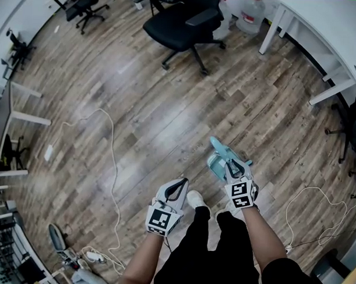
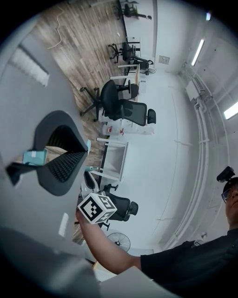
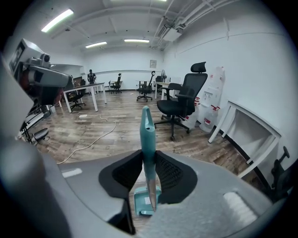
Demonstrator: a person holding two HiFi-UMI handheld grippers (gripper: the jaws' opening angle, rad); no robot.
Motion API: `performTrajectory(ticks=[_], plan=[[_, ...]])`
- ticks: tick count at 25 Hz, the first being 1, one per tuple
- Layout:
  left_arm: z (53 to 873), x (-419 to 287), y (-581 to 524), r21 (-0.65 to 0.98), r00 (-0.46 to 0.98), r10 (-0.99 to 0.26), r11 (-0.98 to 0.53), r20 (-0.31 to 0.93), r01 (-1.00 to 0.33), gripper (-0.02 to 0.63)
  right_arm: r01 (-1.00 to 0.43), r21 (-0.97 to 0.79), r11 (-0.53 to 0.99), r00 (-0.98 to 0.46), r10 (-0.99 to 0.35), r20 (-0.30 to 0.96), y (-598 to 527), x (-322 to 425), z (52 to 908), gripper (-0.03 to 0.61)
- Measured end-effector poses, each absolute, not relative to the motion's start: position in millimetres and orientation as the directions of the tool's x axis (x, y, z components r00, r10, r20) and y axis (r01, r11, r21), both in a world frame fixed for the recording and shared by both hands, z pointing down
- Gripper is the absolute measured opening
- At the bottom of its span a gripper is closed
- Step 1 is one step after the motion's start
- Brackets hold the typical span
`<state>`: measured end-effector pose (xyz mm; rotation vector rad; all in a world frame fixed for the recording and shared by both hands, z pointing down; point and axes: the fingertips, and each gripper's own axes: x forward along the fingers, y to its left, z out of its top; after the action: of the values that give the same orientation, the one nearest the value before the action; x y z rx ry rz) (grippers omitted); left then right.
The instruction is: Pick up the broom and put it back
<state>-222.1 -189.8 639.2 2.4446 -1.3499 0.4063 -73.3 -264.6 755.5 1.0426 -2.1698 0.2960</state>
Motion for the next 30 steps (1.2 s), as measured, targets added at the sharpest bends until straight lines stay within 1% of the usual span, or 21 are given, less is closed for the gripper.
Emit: performTrajectory(ticks=[11,18,25,30], plan=[[639,-215,-177,0.153,0.535,-0.752,-0.519,0.384,-0.841,0.020,-0.745,0.093,0.661,-0.458,-0.607,0.650,-259,-70,755,0.089],[639,-210,-172,0.146,0.563,-0.733,-0.554,0.381,-0.820,0.020,-0.754,0.115,0.647,-0.445,-0.631,0.635,-246,-65,751,0.089],[636,-200,-167,0.133,0.564,-0.734,-0.560,0.379,-0.818,0.020,-0.760,0.134,0.636,-0.433,-0.650,0.625,-220,-49,747,0.087],[630,-179,-153,0.123,0.588,-0.718,-0.590,0.373,-0.798,0.020,-0.769,0.141,0.623,-0.427,-0.665,0.612,-201,-30,738,0.087]])
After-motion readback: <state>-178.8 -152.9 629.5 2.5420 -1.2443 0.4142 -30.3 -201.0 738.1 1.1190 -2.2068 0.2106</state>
